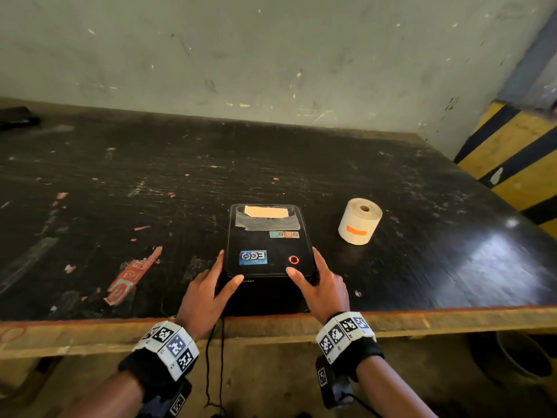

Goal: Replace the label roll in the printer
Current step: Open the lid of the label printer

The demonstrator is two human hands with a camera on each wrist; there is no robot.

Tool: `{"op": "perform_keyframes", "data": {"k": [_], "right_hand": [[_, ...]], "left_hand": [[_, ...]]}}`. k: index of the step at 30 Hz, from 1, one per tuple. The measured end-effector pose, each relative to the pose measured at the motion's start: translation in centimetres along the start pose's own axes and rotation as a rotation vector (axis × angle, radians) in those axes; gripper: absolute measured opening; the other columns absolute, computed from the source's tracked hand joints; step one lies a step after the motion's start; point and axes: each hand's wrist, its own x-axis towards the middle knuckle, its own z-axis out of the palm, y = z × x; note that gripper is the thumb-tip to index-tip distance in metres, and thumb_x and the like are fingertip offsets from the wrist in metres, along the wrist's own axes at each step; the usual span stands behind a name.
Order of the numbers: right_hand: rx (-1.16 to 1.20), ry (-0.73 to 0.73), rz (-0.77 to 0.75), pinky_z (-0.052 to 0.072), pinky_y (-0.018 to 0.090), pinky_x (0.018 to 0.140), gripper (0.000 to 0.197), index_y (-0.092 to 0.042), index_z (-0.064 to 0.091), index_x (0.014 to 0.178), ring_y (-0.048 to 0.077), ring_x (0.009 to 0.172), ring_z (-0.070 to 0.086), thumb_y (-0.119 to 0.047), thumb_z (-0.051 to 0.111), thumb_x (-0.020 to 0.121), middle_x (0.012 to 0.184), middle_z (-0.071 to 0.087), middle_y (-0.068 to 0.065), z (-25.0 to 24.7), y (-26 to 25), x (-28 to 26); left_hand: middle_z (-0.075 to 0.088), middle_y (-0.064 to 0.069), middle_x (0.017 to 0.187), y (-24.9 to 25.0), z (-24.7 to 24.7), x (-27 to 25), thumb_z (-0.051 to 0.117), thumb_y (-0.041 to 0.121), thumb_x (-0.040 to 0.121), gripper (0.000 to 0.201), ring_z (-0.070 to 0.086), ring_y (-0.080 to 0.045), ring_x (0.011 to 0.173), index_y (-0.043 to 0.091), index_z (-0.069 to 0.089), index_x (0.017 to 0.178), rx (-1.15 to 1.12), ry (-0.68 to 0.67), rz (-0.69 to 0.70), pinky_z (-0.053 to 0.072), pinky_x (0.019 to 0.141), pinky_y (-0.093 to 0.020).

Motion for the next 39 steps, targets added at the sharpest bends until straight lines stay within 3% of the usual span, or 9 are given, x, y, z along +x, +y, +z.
{"op": "perform_keyframes", "data": {"k": [3, 9, 13, 17, 21, 26, 32, 35, 39], "right_hand": [[0.047, -0.031, -0.067, 0.046, 0.04, 0.098, 0.087, -0.034, 0.01, 0.146, 0.02, 0.117, 0.056, -0.07, 0.048, 0.077, 0.135, 0.055, 0.002, -0.9, 0.0, 0.2], [-0.021, 0.027, -0.284, 0.051, 0.04, 0.092, 0.075, -0.05, -0.004, 0.141, 0.018, 0.106, 0.06, -0.053, 0.048, 0.087, 0.123, 0.06, 0.007, -3.0, -0.9, 2.3], [-0.056, 0.115, -0.422, 0.05, 0.03, 0.081, 0.064, -0.043, -0.002, 0.141, 0.016, 0.088, 0.06, -0.039, 0.043, 0.095, 0.102, 0.064, 0.007, -4.1, -2.4, 4.3], [-0.135, 0.187, -0.539, 0.051, 0.036, 0.078, 0.05, -0.039, 0.008, 0.142, 0.016, 0.08, 0.056, -0.042, 0.031, 0.098, 0.091, 0.061, 0.004, -4.6, -2.9, 6.7], [-0.207, 0.171, -0.611, 0.049, 0.03, 0.079, 0.053, -0.031, 0.011, 0.146, 0.015, 0.085, 0.057, -0.044, 0.029, 0.097, 0.096, 0.062, 0.003, -5.7, -4.5, 10.5], [-0.213, 0.135, -0.632, 0.047, 0.031, 0.08, 0.058, -0.027, 0.01, 0.147, 0.016, 0.084, 0.053, -0.033, 0.041, 0.097, 0.096, 0.058, 0.004, -6.1, -5.3, 14.5], [-0.146, 0.049, -0.643, 0.041, 0.02, 0.077, 0.067, -0.034, -0.003, 0.143, 0.008, 0.086, 0.047, -0.031, 0.044, 0.096, 0.098, 0.052, -0.003, -6.3, -4.8, 17.6], [-0.079, -0.044, -0.649, 0.037, 0.016, 0.079, 0.072, -0.036, -0.006, 0.143, 0.005, 0.09, 0.046, -0.028, 0.047, 0.095, 0.104, 0.052, -0.004, -6.5, -3.8, 18.3], [0.018, -0.157, -0.651, 0.035, 0.012, 0.085, 0.076, -0.042, -0.007, 0.142, 0.0, 0.103, 0.042, -0.025, 0.05, 0.094, 0.119, 0.047, -0.013, -7.0, -2.5, 18.3]], "left_hand": [[0.039, -0.008, 0.143, 1.0, -0.6, 0.0, 0.034, 0.077, 0.075, 0.085, 0.035, -0.022, 0.131, 0.033, 0.013, 0.144, -0.031, 0.047, 0.014, 0.028, 0.109, -0.04], [0.053, -0.008, 0.132, 5.0, -3.1, 2.2, 0.05, 0.046, 0.086, 0.065, 0.045, -0.023, 0.124, 0.037, 0.018, 0.142, -0.029, 0.219, 0.172, 0.034, 0.103, -0.039], [0.065, -0.008, 0.112, 6.6, -4.2, 4.6, 0.05, 0.044, 0.087, 0.062, 0.06, -0.024, 0.103, 0.041, 0.018, 0.141, -0.003, 0.334, 0.198, 0.047, 0.09, -0.04], [0.067, -0.005, 0.097, 7.7, -4.7, 6.8, 0.049, 0.038, 0.09, 0.053, 0.062, -0.019, 0.09, 0.034, 0.029, 0.139, 0.014, 0.417, 0.253, 0.049, 0.078, -0.034], [0.062, -0.008, 0.083, 8.8, -5.0, 9.7, 0.043, 0.046, 0.089, 0.052, 0.057, -0.022, 0.083, 0.035, 0.027, 0.138, 0.094, 0.422, 0.277, 0.047, 0.077, -0.039], [0.063, -0.009, 0.098, 8.8, -5.2, 13.3, 0.036, 0.059, 0.081, 0.06, 0.057, -0.024, 0.096, 0.044, 0.022, 0.138, 0.115, 0.371, 0.235, 0.046, 0.087, -0.042], [0.05, -0.003, 0.133, 9.3, -5.4, 15.4, 0.054, 0.039, 0.089, 0.059, 0.04, -0.008, 0.122, 0.039, 0.025, 0.14, -0.007, 0.311, 0.159, 0.031, 0.1, -0.027], [0.04, 0.01, 0.137, 9.3, -4.7, 15.6, 0.055, 0.034, 0.088, 0.058, 0.03, 0.0, 0.126, 0.042, 0.026, 0.138, -0.041, 0.31, 0.139, 0.026, 0.105, -0.028], [0.033, 0.01, 0.144, 8.9, -3.4, 15.1, 0.053, 0.035, 0.089, 0.055, 0.02, -0.002, 0.135, 0.044, 0.028, 0.136, -0.035, 0.328, 0.127, 0.022, 0.11, -0.03]]}}
